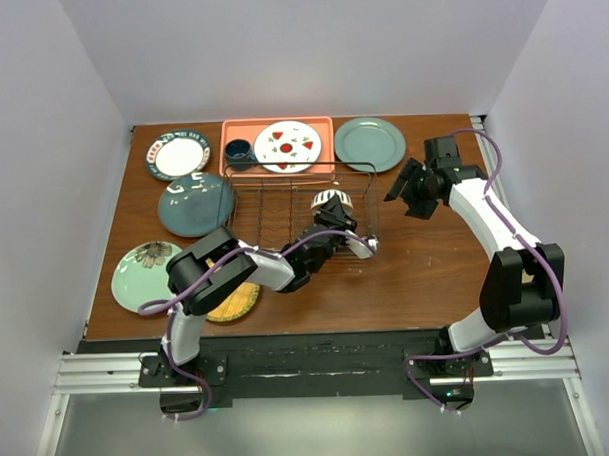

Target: Load the mixed dishes into the dish rack

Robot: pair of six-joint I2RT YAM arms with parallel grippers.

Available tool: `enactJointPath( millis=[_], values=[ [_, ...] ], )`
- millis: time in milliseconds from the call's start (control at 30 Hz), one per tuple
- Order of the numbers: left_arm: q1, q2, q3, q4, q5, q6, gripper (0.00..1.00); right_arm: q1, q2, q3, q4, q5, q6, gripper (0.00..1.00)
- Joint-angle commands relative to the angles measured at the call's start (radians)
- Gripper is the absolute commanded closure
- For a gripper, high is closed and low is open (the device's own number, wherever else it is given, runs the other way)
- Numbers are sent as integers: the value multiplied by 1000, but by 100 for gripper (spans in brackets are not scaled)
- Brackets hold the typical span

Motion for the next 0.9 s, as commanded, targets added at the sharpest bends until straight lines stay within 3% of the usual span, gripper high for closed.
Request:
enactJointPath(
  millis=[0, 267, 467, 600, 867],
  values=[
    [-11, -24, -5, 7, -22, -71, 73, -6, 6, 7, 38, -63, -38, 31],
    [-25, -54, 7, -31, -46, -87, 71, -6, 18, 24, 60, -133, -81, 31],
    [-31, -110, 41, -146, -57, -156, 69, -6, 13, 7, 68, -133, -72, 31],
    [-31, -148, 113, -399, -23, -254, 71, -5, 12, 4, 68, -121, -59, 31],
    [-33, -202, 170, -615, -9, -360, 66, -6, 15, -13, 71, -104, -38, 32]
  ],
)
